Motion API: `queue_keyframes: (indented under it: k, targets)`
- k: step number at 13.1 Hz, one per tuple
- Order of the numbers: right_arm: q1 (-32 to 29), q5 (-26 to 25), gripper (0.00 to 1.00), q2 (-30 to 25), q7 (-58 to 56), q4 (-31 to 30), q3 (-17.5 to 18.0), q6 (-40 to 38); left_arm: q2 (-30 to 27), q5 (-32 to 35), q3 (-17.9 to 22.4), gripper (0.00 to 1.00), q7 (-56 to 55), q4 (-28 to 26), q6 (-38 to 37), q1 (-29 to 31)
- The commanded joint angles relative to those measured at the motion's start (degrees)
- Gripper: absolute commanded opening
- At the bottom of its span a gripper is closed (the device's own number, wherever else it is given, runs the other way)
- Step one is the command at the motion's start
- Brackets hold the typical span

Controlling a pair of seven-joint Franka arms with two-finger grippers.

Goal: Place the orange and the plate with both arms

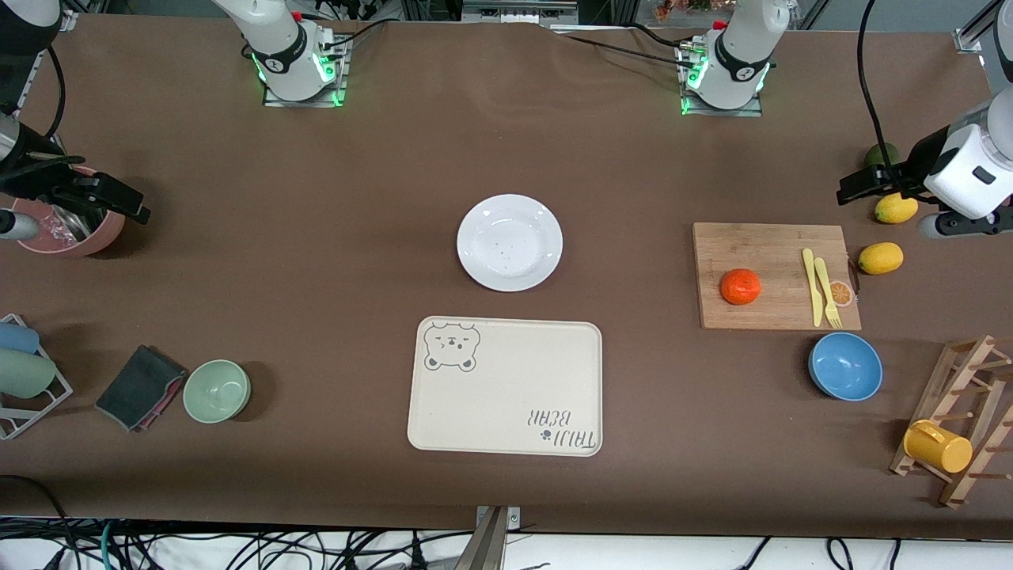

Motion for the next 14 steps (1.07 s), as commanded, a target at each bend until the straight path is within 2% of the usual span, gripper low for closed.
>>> queue_keyframes:
  k: [1, 14]
  targets:
    - [-0.02, 0.96, 1.00, -0.42, -0.64, -0.21, -0.24, 0.15, -0.42, 1.08, -0.04, 1.00, -0.53, 0.62, -1.08, 0.03]
    - [-0.02, 0.96, 1.00, -0.42, -0.64, -0.21, -0.24, 0.06, -0.07, 1.17, 0.05, 1.00, -0.53, 1.94, -0.91, -0.06]
